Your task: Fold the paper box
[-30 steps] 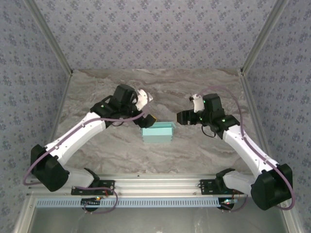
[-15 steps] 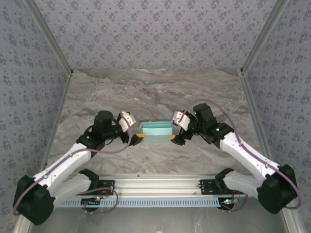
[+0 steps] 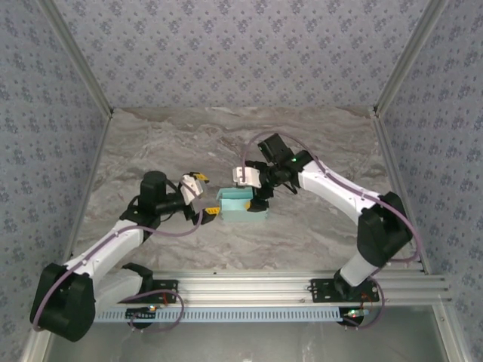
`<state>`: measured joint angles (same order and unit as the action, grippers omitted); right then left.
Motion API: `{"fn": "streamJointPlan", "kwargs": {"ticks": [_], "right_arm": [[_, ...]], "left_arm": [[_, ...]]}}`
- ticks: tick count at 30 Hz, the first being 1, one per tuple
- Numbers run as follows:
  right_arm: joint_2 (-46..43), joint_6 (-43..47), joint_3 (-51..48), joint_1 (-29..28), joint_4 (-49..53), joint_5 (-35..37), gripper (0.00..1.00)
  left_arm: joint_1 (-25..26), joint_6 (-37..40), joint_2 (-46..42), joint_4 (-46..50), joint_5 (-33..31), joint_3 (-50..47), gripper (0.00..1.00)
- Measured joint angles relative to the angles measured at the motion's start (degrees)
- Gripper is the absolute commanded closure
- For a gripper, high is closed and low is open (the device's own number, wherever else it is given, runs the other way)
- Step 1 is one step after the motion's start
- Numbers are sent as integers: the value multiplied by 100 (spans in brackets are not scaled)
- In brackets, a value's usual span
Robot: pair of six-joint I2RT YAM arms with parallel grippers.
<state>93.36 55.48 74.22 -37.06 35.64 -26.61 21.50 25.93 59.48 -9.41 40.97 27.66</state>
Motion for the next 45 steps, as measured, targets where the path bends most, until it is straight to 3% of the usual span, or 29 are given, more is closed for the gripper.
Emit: {"fn": "streamJointPlan", "kwargs": {"ticks": [9,15,20,23,28,33,39,45], "right_arm": [[579,22,437,-247,960,-11,1],[737,35,431,-387,1001,317,5],[800,92,367,-398,968,614,19],[802,79,326,-378,935,708,39],[800,111,304,-332,914,793,47],[739,164,155,-323,876,844,49],[328,157,-210,-140,1016,822,49],[-271,155,-372,85,1174,732,49]], "left_arm": [[-50,321,629,459,354,138,1],[-50,378,1016,494,385,411,1],[-50,407,1132,468,479,457,1],[-35,409,1145,487,518,457,1],[203,407,1099,496,503,455,1],[575,409,1104,494,439,455,1],[605,308,975,490,258,546,1],[988,33,863,-334,-199,378,1]]}}
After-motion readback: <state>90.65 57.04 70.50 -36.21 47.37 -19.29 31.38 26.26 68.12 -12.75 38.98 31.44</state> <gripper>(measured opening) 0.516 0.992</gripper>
